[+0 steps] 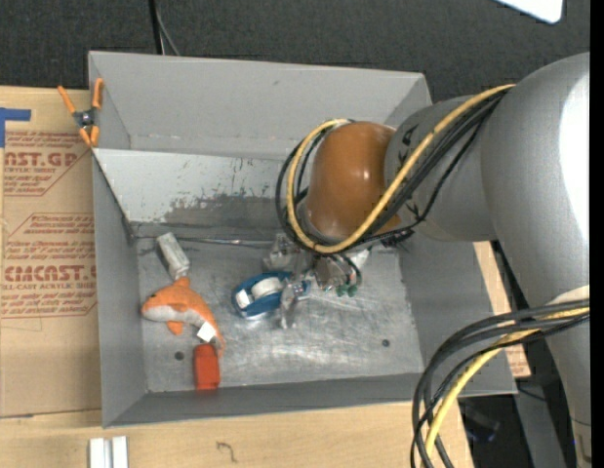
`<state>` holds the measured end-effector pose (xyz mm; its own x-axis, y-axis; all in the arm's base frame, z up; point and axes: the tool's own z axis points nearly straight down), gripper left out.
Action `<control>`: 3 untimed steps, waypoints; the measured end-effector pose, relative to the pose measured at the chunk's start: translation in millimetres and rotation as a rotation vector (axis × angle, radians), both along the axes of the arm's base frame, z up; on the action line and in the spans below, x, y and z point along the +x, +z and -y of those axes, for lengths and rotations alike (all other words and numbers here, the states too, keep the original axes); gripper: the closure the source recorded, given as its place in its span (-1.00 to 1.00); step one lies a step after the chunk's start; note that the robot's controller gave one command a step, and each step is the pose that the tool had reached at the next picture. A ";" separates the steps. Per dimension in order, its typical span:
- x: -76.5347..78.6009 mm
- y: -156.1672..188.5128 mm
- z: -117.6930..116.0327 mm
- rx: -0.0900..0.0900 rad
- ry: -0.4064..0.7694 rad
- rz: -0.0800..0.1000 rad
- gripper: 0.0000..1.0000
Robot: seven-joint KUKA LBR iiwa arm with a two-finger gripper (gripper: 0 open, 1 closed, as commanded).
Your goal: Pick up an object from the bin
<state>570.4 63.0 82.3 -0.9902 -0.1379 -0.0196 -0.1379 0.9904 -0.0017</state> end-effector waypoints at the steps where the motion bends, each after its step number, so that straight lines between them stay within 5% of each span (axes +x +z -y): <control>1: 0.0 0.0 0.0 0.000 0.000 0.000 1.00; 2: 11.6 109.6 -13.6 -0.001 0.035 -0.022 1.00; 3: 11.6 109.6 -13.6 -0.001 0.035 -0.023 1.00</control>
Offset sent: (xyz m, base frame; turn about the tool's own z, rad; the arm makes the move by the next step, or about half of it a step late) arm 0.0126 0.0136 0.1125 -0.0356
